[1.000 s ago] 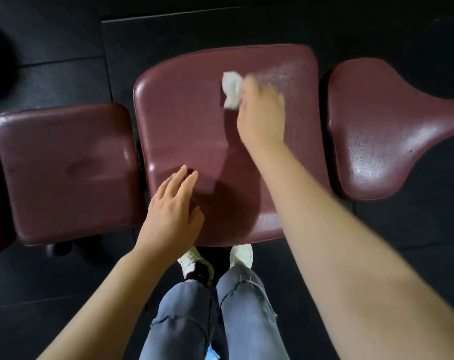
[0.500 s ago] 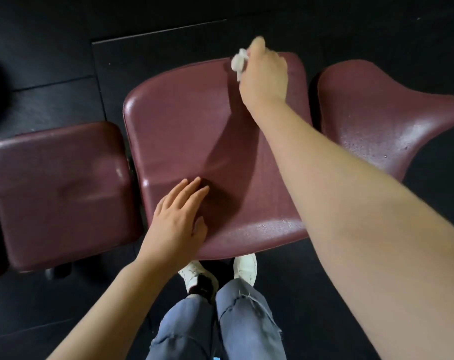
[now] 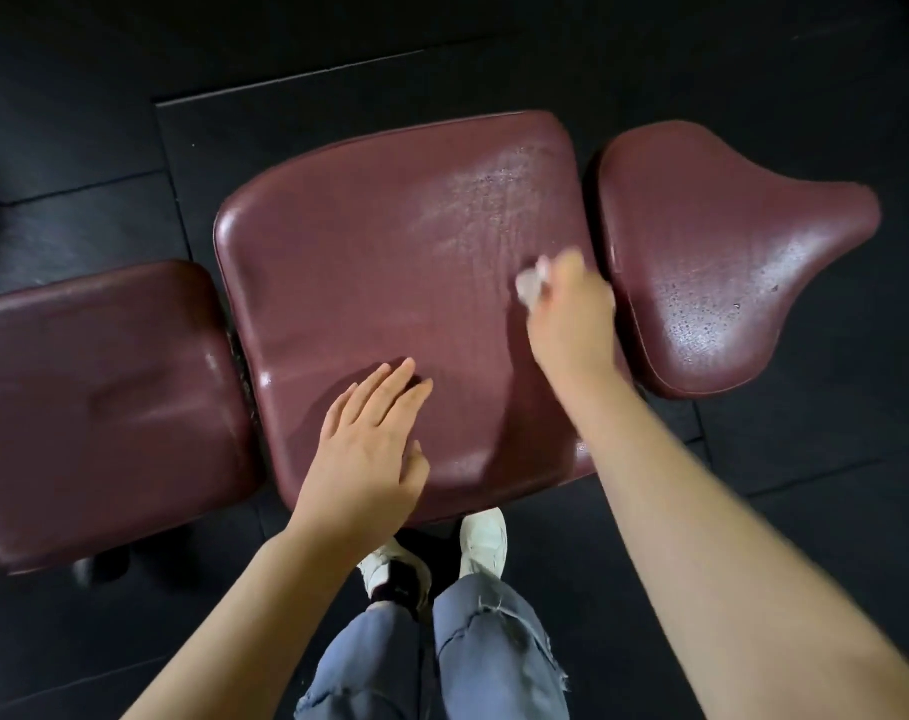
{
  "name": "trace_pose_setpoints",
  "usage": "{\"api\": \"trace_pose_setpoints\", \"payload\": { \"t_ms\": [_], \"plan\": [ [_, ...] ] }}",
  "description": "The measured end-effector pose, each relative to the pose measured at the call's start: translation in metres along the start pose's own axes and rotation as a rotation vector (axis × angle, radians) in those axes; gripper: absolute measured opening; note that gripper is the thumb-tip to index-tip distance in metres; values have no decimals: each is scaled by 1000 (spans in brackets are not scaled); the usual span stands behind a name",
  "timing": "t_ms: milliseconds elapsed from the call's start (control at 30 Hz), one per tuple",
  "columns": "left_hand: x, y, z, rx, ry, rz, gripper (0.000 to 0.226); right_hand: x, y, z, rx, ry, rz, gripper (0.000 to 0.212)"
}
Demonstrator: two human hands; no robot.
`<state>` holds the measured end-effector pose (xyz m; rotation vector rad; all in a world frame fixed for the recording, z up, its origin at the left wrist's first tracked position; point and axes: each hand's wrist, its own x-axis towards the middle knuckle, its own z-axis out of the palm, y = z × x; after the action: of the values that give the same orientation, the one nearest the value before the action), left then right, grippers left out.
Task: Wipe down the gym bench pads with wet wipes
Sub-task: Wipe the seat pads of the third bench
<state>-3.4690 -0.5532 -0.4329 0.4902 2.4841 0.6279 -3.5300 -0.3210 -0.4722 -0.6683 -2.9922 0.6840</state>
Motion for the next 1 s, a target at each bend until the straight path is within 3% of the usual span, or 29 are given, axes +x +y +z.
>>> {"api": "trace_pose_setpoints", "payload": {
  "t_ms": [100,167,233,367,467,600,700,800,900,1000],
  "plan": [
    [1,4,7,90,19,39,63,109,-39,13,-35,28,49,29],
    [0,6,13,98,39,28,63,125,-45,16,-63,11,69,34],
    [-2,11,18,68,44,-8,63,86,-21,11,-95,-50,36,31],
    [-3,18,20,16,40,-53,63,-75,53,-21,-10,-149,84,9],
    [-1,19,19,11,-2,-26,62,-127,76,-34,45,-154,150,33],
    [2,19,15,22,-23,-31,63,-40,34,-14,151,-111,26,5],
    [3,15,14,63,-12,14,62,85,-18,13,82,68,-80,17],
    [3,13,13,94,-2,47,60,159,-56,24,-51,36,-112,24],
    [4,16,12,67,-18,25,61,135,-41,22,-92,12,-97,30],
    [5,21,10,61,-42,-26,62,36,15,11,4,-58,99,21]
  ]
}}
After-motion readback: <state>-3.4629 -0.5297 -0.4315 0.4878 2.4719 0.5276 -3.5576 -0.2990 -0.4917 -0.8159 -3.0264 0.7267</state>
